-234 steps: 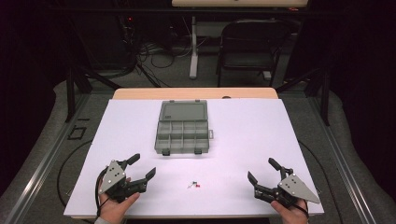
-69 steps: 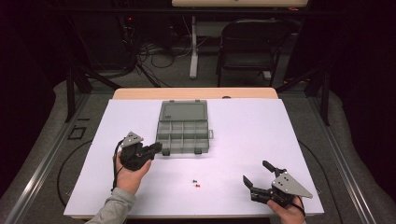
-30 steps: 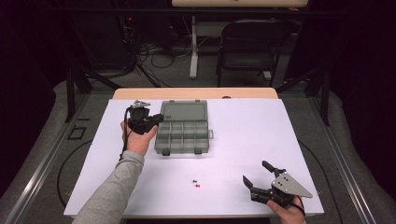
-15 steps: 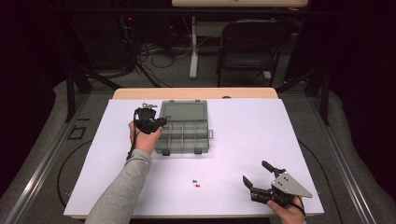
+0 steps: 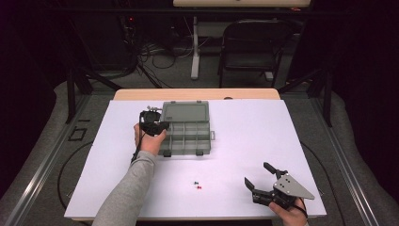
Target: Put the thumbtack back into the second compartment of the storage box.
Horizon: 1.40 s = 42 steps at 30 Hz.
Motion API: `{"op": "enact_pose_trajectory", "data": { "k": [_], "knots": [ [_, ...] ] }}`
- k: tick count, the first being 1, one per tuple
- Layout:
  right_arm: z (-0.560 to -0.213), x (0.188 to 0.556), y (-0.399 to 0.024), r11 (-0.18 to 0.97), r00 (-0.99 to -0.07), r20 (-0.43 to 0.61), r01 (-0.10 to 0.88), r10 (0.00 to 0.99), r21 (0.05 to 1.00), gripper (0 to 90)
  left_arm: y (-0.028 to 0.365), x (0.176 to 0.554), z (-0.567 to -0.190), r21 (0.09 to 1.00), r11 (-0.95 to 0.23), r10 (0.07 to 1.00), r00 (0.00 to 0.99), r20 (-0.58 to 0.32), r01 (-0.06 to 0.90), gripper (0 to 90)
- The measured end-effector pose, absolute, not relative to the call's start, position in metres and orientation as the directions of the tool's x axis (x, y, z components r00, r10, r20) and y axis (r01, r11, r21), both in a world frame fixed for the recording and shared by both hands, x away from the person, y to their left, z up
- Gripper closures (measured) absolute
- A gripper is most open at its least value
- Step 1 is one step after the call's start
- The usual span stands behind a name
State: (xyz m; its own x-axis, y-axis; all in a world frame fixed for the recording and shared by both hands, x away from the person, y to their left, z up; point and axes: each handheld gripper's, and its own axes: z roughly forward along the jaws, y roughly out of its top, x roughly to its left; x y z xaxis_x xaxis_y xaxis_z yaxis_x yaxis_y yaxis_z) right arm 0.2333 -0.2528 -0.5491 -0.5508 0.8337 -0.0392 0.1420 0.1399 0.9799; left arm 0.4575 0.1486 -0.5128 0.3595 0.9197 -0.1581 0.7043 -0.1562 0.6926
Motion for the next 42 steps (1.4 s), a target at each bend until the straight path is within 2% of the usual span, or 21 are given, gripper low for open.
{"op": "enact_pose_trajectory", "data": {
  "k": [3, 14, 24, 26, 27, 28, 32, 34, 35, 38, 42],
  "knots": [
    [-0.549, 0.233, -0.253, 0.14, -0.552, -0.039, 0.142, 0.833, 0.98, 13.3, 0.145, 0.457, -0.513, 0.692, -0.138, 0.91, 0.366, -0.194, 0.709, 83.1],
    [-0.549, 0.233, -0.253, 0.143, -0.553, -0.042, 0.142, 0.832, 0.979, 13.3, 0.122, 0.454, -0.514, 0.696, -0.204, 0.891, 0.425, -0.159, 0.688, 83.0],
    [-0.549, 0.233, -0.253, 0.142, -0.554, -0.041, 0.141, 0.831, 0.98, 13.3, 0.121, 0.455, -0.517, 0.69, -0.202, 0.894, 0.418, -0.159, 0.695, 81.7],
    [-0.549, 0.233, -0.253, 0.144, -0.554, -0.042, 0.14, 0.831, 0.98, 13.3, 0.121, 0.455, -0.517, 0.69, -0.201, 0.896, 0.415, -0.157, 0.695, 78.7],
    [-0.549, 0.233, -0.253, 0.144, -0.554, -0.043, 0.14, 0.832, 0.98, 13.3, 0.121, 0.455, -0.516, 0.692, -0.202, 0.895, 0.418, -0.158, 0.693, 73.0],
    [-0.549, 0.233, -0.253, 0.144, -0.554, -0.043, 0.14, 0.832, 0.98, 13.3, 0.122, 0.454, -0.516, 0.698, -0.198, 0.894, 0.419, -0.16, 0.689, 73.0],
    [-0.549, 0.233, -0.253, 0.143, -0.553, -0.043, 0.14, 0.832, 0.98, 13.5, 0.123, 0.452, -0.512, 0.719, -0.194, 0.889, 0.43, -0.16, 0.668, 61.2],
    [-0.549, 0.233, -0.253, 0.144, -0.552, -0.043, 0.141, 0.833, 0.979, 13.6, 0.123, 0.45, -0.509, 0.736, -0.203, 0.883, 0.445, -0.147, 0.645, 50.9],
    [-0.549, 0.233, -0.253, 0.144, -0.552, -0.043, 0.141, 0.833, 0.979, 13.6, 0.123, 0.449, -0.508, 0.749, -0.212, 0.879, 0.458, -0.135, 0.628, 50.9],
    [-0.549, 0.233, -0.253, 0.146, -0.551, -0.045, 0.14, 0.833, 0.979, 13.7, 0.124, 0.445, -0.504, 0.78, -0.236, 0.864, 0.492, -0.104, 0.579, 42.8],
    [-0.549, 0.233, -0.254, 0.146, -0.549, -0.047, 0.139, 0.834, 0.979, 13.7, 0.127, 0.437, -0.499, 0.79, -0.241, 0.849, 0.517, -0.109, 0.564, 37.0]
  ]
}}
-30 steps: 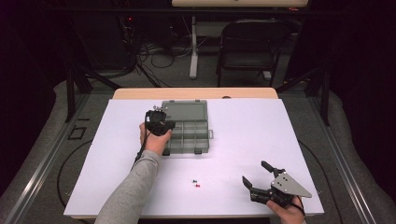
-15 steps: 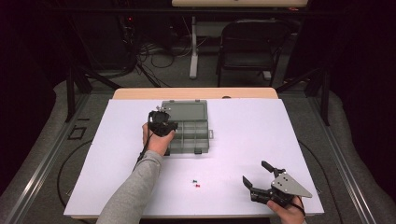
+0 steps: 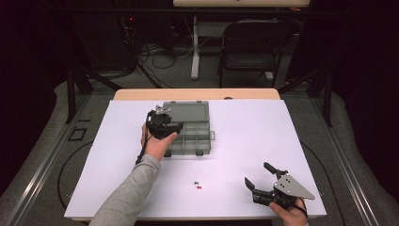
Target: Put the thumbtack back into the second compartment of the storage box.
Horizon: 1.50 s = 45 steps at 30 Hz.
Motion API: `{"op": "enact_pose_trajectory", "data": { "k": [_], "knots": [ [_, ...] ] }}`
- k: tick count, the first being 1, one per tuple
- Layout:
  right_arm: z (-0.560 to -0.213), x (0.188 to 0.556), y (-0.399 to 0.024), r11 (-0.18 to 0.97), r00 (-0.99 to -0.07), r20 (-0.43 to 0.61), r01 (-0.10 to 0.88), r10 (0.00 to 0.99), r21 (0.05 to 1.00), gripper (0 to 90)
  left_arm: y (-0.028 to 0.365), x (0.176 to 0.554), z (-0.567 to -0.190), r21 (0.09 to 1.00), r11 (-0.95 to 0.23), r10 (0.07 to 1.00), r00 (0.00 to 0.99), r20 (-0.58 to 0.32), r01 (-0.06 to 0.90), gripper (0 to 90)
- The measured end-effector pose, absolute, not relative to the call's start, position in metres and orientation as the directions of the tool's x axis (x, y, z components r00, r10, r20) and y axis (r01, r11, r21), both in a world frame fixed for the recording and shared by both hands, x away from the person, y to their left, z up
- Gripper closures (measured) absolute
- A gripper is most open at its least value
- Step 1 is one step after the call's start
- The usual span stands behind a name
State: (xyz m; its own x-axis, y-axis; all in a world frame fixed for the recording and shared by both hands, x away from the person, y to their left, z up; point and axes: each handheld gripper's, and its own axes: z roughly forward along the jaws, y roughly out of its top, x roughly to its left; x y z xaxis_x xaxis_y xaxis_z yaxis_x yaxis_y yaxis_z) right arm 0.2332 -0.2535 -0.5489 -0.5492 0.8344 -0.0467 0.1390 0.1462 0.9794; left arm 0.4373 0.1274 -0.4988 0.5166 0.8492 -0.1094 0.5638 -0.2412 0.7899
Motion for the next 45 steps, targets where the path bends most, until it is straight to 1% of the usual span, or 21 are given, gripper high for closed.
{"op": "enact_pose_trajectory", "data": {
  "k": [6, 15, 18, 29, 35, 39, 45],
  "knots": [
    [-0.549, 0.233, -0.253, 0.148, -0.549, -0.049, 0.139, 0.834, 0.979, 13.7, 0.132, 0.419, -0.493, 0.804, -0.24, 0.828, 0.547, -0.122, 0.544, 36.5],
    [-0.549, 0.233, -0.253, 0.147, -0.55, -0.048, 0.138, 0.834, 0.979, 13.7, 0.138, 0.377, -0.494, 0.824, -0.237, 0.78, 0.606, -0.154, 0.514, 35.4],
    [-0.549, 0.233, -0.252, 0.152, -0.55, -0.052, 0.139, 0.833, 0.979, 13.7, 0.14, 0.364, -0.498, 0.835, -0.229, 0.764, 0.623, -0.164, 0.501, 35.5],
    [-0.55, 0.234, -0.252, 0.154, -0.55, -0.049, 0.146, 0.833, 0.977, 13.7, 0.142, 0.33, -0.52, 0.841, -0.264, 0.729, 0.668, -0.147, 0.473, 35.6],
    [-0.55, 0.234, -0.253, 0.15, -0.547, -0.045, 0.149, 0.836, 0.977, 13.7, 0.139, 0.314, -0.534, 0.832, -0.274, 0.71, 0.685, -0.163, 0.482, 39.1],
    [-0.55, 0.234, -0.252, 0.149, -0.547, -0.044, 0.149, 0.836, 0.978, 13.7, 0.131, 0.307, -0.541, 0.819, -0.31, 0.687, 0.709, -0.159, 0.484, 42.5],
    [-0.55, 0.235, -0.253, 0.147, -0.544, -0.042, 0.151, 0.838, 0.978, 13.7, 0.118, 0.302, -0.545, 0.8, -0.344, 0.648, 0.741, -0.176, 0.492, 49.8]
  ]
}}
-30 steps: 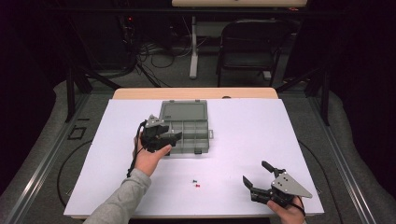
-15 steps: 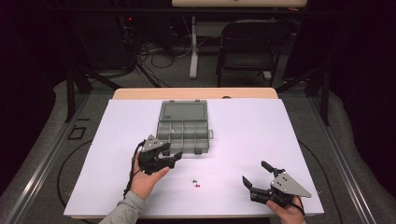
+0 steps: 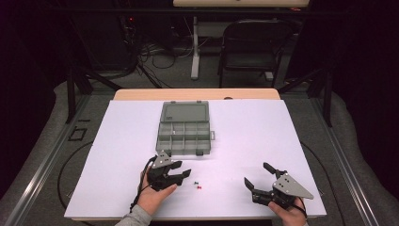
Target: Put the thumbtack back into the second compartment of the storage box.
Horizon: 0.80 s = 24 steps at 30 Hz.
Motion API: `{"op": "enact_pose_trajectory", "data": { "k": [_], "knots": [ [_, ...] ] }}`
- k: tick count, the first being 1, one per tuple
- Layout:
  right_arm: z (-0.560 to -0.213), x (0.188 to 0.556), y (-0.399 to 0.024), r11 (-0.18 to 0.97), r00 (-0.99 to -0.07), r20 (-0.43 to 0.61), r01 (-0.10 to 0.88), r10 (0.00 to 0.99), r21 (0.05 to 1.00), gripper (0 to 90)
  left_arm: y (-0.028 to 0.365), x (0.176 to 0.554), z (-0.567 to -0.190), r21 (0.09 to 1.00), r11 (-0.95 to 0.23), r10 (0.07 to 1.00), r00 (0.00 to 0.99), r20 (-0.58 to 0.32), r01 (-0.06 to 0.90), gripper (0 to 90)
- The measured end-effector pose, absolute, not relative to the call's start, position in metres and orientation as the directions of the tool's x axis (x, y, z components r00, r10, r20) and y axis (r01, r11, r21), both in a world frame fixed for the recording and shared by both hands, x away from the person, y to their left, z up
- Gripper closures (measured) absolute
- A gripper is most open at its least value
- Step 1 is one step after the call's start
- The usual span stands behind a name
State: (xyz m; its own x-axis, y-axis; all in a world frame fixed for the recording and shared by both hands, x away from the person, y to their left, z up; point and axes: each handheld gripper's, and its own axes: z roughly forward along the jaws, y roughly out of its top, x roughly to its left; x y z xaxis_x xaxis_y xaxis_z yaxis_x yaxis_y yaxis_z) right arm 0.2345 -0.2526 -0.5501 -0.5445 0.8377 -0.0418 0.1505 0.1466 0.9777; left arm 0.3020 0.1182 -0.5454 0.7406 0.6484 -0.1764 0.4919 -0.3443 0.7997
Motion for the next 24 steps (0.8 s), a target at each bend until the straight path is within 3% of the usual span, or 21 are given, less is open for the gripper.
{"op": "enact_pose_trajectory", "data": {
  "k": [24],
  "knots": [
    [-0.55, 0.233, -0.254, 0.145, -0.547, -0.04, 0.151, 0.836, 0.978, 13.8, 0.101, 0.295, -0.557, 0.768, -0.411, 0.596, 0.782, -0.182, 0.492, 62.2]
  ]
}}
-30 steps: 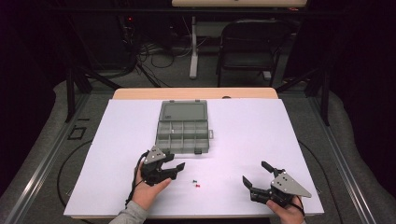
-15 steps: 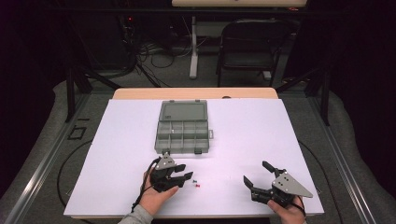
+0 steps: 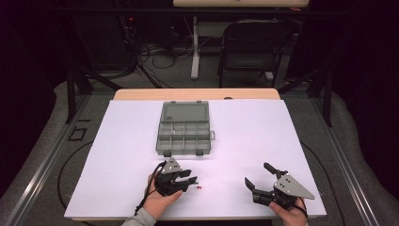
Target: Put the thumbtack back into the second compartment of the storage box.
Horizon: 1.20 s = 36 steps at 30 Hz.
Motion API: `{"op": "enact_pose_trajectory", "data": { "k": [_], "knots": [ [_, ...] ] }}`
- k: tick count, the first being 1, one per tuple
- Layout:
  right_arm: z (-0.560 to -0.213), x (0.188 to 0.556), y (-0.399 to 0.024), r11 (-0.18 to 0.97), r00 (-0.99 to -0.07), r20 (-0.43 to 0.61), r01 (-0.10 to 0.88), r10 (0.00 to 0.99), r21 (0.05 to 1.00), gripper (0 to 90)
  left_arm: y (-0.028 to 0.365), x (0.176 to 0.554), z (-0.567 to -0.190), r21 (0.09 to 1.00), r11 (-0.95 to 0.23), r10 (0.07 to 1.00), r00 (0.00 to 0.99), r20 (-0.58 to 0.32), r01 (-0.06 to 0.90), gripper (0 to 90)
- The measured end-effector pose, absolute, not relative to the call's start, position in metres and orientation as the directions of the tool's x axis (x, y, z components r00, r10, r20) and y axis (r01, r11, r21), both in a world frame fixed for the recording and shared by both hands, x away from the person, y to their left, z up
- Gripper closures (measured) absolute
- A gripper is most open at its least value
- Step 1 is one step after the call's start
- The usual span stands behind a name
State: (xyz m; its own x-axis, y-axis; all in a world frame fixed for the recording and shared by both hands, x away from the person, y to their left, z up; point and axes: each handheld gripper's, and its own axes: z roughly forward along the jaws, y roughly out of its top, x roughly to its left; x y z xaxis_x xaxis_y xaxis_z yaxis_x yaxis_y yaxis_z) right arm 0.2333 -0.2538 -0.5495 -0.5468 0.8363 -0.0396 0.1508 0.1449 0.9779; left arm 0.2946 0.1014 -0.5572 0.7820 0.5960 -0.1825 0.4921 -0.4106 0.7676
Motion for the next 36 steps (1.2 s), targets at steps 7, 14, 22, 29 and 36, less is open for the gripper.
{"op": "enact_pose_trajectory", "data": {
  "k": [7, 14, 22, 29, 36],
  "knots": [
    [-0.549, 0.233, -0.254, 0.146, -0.549, -0.04, 0.15, 0.835, 0.978, 13.8, 0.096, 0.294, -0.561, 0.756, -0.439, 0.578, 0.796, -0.177, 0.487, 64.1],
    [-0.549, 0.233, -0.254, 0.145, -0.548, -0.04, 0.15, 0.835, 0.978, 13.8, 0.091, 0.294, -0.565, 0.743, -0.453, 0.568, 0.802, -0.186, 0.493, 67.3],
    [-0.549, 0.233, -0.254, 0.147, -0.548, -0.042, 0.15, 0.835, 0.978, 13.8, 0.09, 0.294, -0.567, 0.734, -0.457, 0.579, 0.794, -0.182, 0.502, 75.2],
    [-0.549, 0.232, -0.253, 0.143, -0.55, -0.04, 0.147, 0.834, 0.979, 13.8, 0.088, 0.294, -0.567, 0.735, -0.467, 0.592, 0.792, -0.153, 0.491, 81.6],
    [-0.549, 0.233, -0.254, 0.146, -0.551, -0.042, 0.148, 0.834, 0.978, 13.8, 0.086, 0.294, -0.566, 0.733, -0.468, 0.593, 0.791, -0.154, 0.494, 82.8]
  ]
}}
